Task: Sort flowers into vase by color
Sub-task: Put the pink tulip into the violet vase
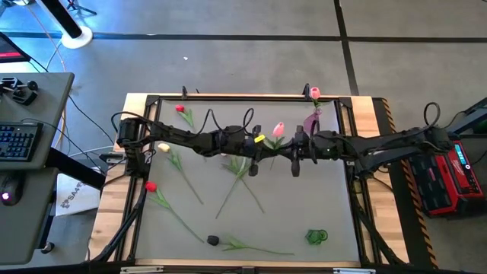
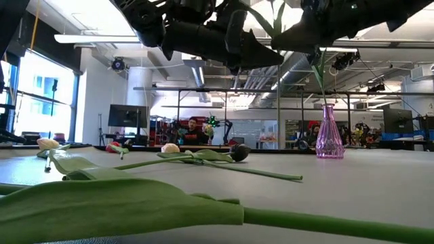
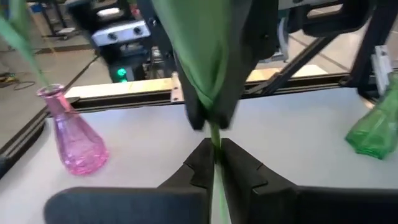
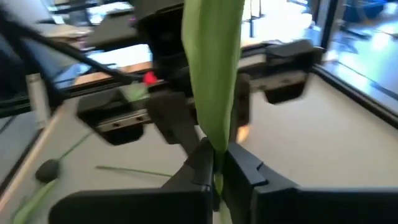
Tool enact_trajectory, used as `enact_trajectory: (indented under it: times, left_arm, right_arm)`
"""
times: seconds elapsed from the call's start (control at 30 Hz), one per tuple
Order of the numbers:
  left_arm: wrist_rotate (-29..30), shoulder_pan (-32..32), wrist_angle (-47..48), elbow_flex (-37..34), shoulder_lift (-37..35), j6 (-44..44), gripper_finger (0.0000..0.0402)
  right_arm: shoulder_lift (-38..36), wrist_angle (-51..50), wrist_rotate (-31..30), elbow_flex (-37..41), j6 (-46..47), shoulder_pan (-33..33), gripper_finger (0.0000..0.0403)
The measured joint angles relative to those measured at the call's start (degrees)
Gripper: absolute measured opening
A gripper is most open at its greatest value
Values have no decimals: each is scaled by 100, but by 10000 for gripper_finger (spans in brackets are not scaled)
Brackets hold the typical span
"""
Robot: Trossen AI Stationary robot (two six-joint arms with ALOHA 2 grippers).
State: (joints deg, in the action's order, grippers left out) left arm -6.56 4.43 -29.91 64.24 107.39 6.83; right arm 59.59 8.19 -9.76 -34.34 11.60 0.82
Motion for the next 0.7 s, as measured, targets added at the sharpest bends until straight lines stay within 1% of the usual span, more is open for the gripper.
enact_trajectory:
  times: [0.07, 0.17, 0.23, 0.33, 0.4, 0.53, 0.7]
  left_arm:
    - [26, 38, 157, 1, -58, -62, 29]
    - [87, 85, 592, -1, -157, -77, 48]
    - [284, 106, 925, -8, -280, -71, 58]
    - [524, 174, 1281, -3, -470, -68, 66]
    - [555, 211, 1450, -3, -541, -69, 66]
    - [557, 238, 1569, -3, -650, -66, 62]
    - [557, 235, 1580, -3, -697, -64, 57]
  right_arm:
    - [-133, -419, -424, -114, 129, 16, 4]
    - [-404, -1302, -1351, -355, 283, 40, 3]
    - [-577, -1925, -1939, -533, 368, 107, 2]
    - [-831, -2825, -2712, -890, 504, 171, 2]
    - [-988, -3351, -3160, -1123, 646, 197, 2]
    - [-1315, -4040, -3772, -1570, 835, 197, 1]
    - [-1754, -4514, -4398, -1908, 906, 197, 1]
